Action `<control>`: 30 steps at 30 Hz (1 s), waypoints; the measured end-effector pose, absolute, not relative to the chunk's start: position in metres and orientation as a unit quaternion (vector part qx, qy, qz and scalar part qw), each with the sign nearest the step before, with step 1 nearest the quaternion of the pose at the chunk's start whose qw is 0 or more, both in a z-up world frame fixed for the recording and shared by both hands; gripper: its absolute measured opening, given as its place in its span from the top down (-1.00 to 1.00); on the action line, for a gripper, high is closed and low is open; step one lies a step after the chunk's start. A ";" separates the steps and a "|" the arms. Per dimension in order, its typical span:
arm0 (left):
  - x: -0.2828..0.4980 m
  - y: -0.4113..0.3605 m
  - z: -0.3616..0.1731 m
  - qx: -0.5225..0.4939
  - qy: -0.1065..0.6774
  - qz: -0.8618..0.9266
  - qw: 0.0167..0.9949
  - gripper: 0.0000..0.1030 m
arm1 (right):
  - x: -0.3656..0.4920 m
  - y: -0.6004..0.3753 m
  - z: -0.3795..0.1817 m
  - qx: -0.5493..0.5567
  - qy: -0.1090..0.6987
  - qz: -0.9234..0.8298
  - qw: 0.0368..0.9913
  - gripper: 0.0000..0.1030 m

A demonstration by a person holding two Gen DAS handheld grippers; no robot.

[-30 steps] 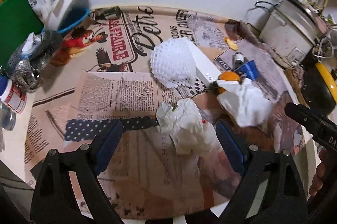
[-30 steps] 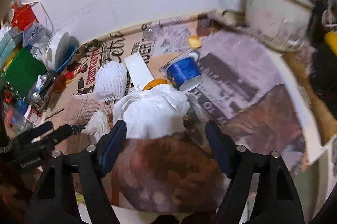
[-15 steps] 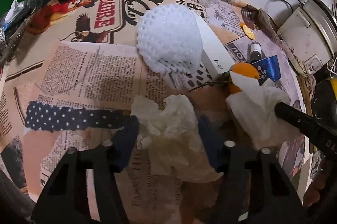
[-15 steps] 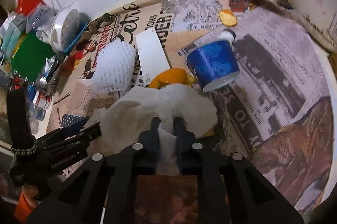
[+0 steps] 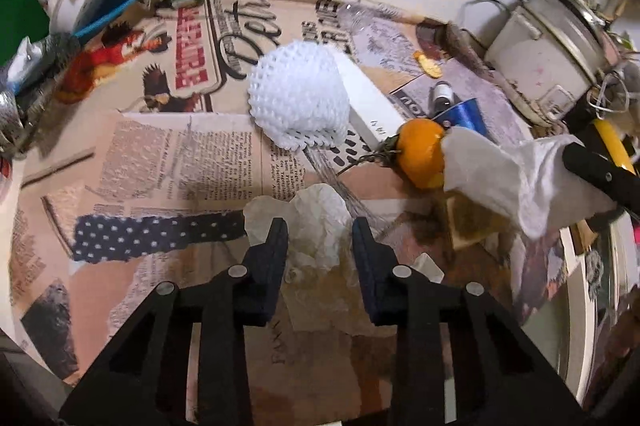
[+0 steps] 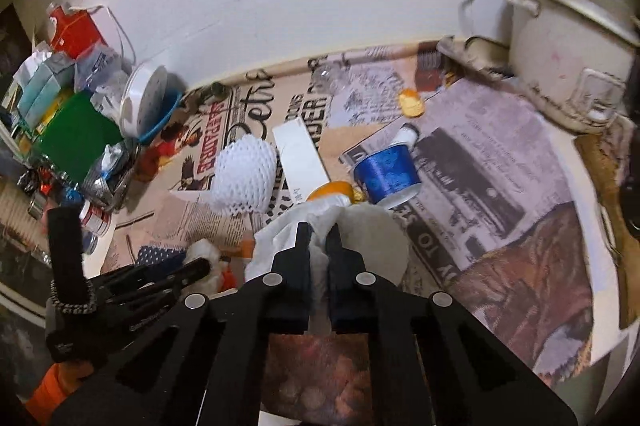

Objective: Collect trash
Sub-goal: 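Grasp a white tissue with the right tool while the left tool grasps another tissue, then carry both held tissues down toward the white bucket on the floor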

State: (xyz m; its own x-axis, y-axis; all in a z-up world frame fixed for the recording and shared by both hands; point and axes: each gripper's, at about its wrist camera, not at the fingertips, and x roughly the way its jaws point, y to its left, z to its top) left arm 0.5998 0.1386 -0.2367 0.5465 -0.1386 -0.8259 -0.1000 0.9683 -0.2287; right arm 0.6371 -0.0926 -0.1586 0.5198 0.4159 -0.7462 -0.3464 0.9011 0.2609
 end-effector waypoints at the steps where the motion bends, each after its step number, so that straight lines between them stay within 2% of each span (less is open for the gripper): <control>1: 0.594 0.140 -0.231 -0.121 0.471 -0.014 0.874 0.38 | 0.632 -0.094 -0.155 0.041 0.433 0.211 0.875 0.88; 17: 0.516 0.106 -0.161 -0.088 0.394 -0.013 0.915 0.39 | 0.572 -0.141 -0.112 0.041 0.363 0.174 0.915 0.89; 24: 0.473 0.056 -0.146 -0.095 0.373 0.013 0.923 0.39 | 0.538 -0.183 -0.087 0.035 0.328 0.213 0.920 0.89; 30: 0.426 0.007 -0.145 -0.109 0.367 0.034 0.923 0.39 | 0.502 -0.214 -0.085 0.016 0.333 0.256 0.907 0.89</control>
